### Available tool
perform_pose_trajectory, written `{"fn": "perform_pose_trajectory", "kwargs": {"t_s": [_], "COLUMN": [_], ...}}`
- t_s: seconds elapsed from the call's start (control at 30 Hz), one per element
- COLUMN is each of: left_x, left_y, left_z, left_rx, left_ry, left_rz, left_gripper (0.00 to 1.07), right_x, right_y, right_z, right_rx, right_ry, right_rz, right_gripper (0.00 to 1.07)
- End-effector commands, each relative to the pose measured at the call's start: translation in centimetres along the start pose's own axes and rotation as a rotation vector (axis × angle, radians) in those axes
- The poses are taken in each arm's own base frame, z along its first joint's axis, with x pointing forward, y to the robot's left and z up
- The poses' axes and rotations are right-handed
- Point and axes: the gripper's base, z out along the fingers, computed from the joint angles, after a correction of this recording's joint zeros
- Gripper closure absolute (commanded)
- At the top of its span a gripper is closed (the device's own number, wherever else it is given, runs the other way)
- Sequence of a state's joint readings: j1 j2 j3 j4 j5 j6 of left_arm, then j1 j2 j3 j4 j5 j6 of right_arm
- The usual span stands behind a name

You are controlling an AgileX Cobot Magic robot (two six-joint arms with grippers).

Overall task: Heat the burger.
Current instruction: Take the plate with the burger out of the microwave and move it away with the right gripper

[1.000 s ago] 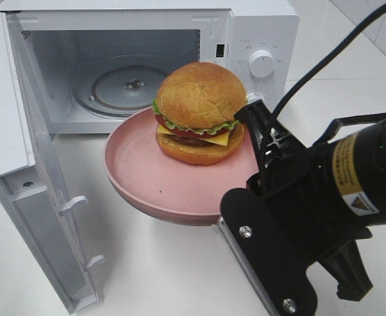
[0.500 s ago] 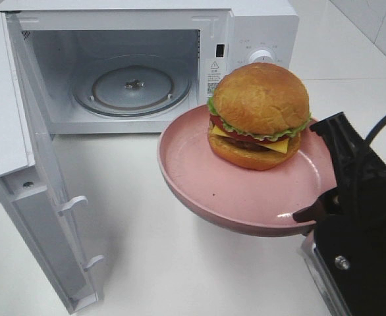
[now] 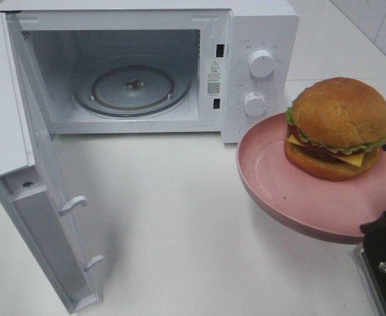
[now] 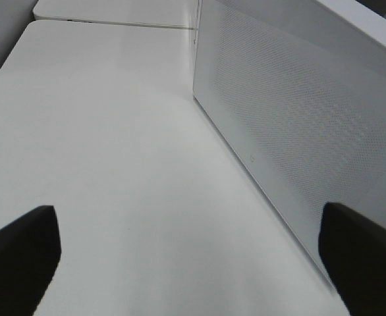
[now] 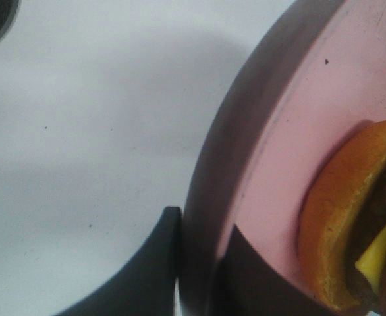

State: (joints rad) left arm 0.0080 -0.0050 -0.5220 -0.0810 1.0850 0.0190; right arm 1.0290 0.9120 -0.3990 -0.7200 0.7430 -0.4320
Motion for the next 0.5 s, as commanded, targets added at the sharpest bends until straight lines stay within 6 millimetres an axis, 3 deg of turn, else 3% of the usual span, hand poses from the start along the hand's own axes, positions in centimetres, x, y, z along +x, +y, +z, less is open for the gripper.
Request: {"fn": "perform_pose_trajectory", "kwargs": {"t_s": [0.03, 0.5], "left_x": [0.0, 0.0], "left_y": [0.0, 0.0], "left_z": [0.0, 0.0], "left_rx": [0.002, 0.002], "left_ry": [-0.015, -0.015], "left_rz": [-0.001, -0.001], "left_gripper": [0.07, 0.07], "right_x": [0.8, 1.9], "right_y": [-0.2, -0.2], "right_z": [-0.2, -0.3], "right_rx": [0.039, 0.065], "right_ry": [0.068, 0.18], "right_rz": [0.062, 0.364], "right_gripper": [1.07, 1.07]}}
